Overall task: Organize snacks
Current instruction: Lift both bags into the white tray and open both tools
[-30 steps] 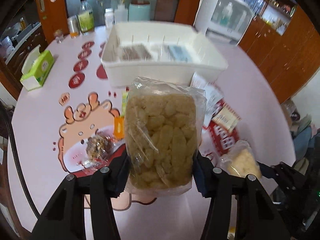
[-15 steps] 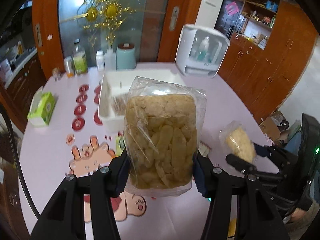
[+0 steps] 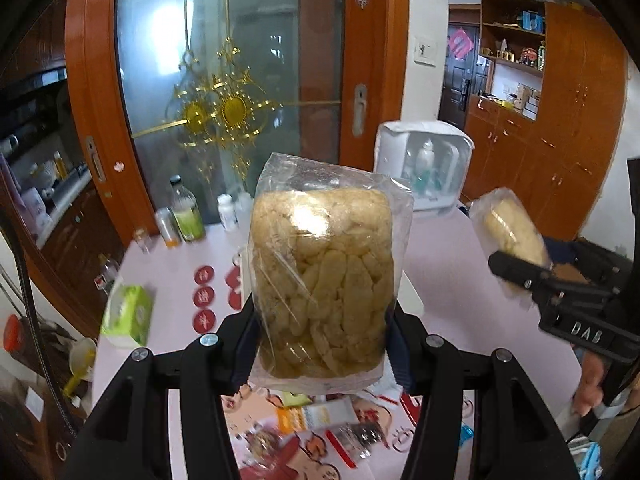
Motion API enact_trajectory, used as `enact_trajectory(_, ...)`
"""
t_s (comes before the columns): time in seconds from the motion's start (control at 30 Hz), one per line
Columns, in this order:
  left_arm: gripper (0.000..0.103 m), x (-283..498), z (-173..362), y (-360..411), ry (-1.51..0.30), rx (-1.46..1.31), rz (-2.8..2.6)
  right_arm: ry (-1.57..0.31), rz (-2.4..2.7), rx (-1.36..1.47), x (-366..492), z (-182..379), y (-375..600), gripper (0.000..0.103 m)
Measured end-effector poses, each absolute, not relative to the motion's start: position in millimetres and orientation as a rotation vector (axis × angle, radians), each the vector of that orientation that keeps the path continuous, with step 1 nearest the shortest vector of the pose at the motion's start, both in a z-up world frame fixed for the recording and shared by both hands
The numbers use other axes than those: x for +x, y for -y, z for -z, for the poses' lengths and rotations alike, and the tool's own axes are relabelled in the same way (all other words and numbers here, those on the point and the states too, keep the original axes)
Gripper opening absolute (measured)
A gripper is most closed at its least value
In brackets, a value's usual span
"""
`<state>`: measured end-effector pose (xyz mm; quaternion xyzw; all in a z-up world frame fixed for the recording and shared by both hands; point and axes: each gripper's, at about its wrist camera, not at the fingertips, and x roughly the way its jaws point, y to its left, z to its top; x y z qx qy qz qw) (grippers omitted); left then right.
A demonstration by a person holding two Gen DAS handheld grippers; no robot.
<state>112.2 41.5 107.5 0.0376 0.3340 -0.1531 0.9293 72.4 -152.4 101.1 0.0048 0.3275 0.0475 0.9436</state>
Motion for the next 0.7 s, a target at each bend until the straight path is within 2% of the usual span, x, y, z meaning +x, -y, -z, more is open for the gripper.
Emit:
enact_trajectory(0.27, 0.054, 162, -104, -50, -0.711, 0.075, 0.296, -0.707, -0.104, 0.069, 129, -108, 150, 0.061)
enact_trajectory(0.7, 0.055, 264, -25, -46, -0.89, 0.08, 0.278, -0.857, -0.054, 0.111, 231, -43, 136, 0.061)
